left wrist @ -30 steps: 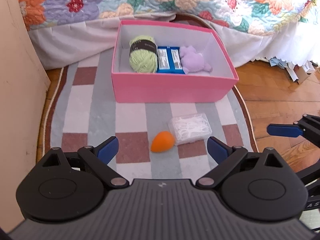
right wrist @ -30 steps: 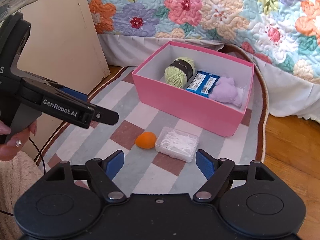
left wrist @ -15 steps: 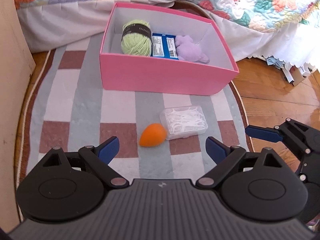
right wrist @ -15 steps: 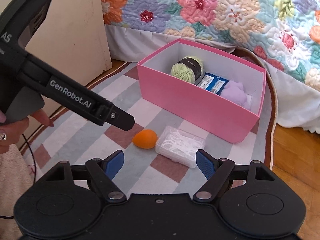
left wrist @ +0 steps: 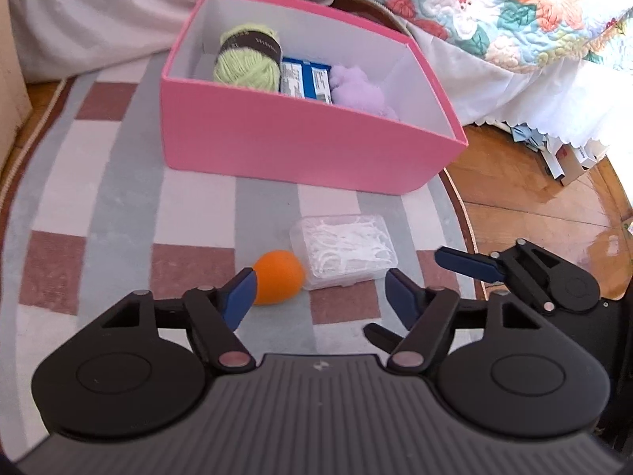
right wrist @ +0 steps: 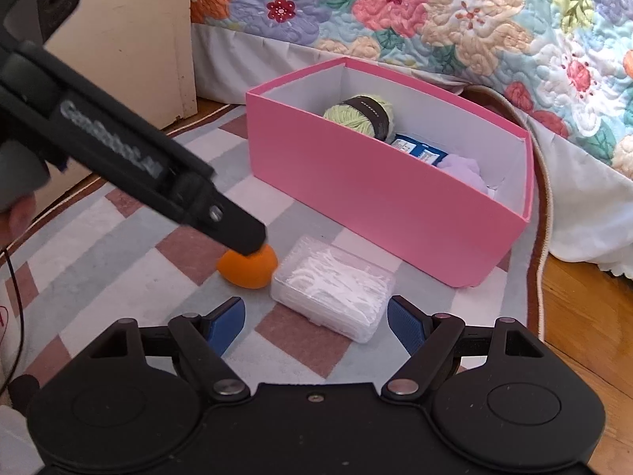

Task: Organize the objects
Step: 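Move the open left gripper down toward the clear floss box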

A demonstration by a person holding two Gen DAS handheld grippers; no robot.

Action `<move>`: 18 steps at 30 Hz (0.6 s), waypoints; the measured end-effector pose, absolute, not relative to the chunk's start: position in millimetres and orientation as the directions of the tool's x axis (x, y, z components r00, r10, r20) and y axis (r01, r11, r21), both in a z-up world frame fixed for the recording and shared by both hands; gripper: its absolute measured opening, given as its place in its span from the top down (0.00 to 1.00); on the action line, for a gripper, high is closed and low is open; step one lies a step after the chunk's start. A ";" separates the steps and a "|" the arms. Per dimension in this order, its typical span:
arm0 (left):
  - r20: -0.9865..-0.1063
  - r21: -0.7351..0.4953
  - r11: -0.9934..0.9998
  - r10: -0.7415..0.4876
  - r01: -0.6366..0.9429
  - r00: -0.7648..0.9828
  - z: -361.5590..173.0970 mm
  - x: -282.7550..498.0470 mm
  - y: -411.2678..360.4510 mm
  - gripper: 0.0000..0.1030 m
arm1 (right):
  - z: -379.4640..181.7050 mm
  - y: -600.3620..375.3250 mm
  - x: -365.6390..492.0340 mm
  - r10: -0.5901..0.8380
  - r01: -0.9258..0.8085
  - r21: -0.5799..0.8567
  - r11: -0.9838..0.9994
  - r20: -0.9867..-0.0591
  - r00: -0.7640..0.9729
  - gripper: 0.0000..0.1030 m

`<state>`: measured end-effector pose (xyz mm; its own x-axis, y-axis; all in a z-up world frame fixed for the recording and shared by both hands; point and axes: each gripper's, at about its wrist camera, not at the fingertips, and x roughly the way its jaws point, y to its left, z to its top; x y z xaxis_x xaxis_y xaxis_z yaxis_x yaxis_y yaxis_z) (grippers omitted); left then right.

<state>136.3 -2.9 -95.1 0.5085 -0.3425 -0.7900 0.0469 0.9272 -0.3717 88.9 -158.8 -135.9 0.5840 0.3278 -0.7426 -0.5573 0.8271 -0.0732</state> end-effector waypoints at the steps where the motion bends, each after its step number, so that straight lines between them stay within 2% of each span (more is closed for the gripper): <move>1: -0.790 -0.375 0.926 -0.346 0.048 0.506 -99.7 138.7 -4.4 0.33 | -138.4 -158.4 90.0 0.334 -0.563 -0.071 0.824 -0.741 0.583 0.20; 9: -0.763 -0.396 0.916 -0.362 0.056 0.536 -118.7 152.4 -5.1 0.36 | -162.2 -153.6 100.7 0.287 -0.529 -0.113 0.841 -0.736 0.613 0.20; 13: -0.759 -0.393 0.915 -0.379 0.092 0.530 -122.4 163.0 -9.3 0.48 | -169.6 -153.5 105.2 0.280 -0.523 -0.107 0.846 -0.744 0.606 0.20; 18: -0.765 -0.393 0.913 -0.390 0.109 0.513 -131.0 174.4 -15.7 0.54 | -176.7 -153.9 112.5 0.278 -0.517 -0.098 0.850 -0.751 0.599 0.20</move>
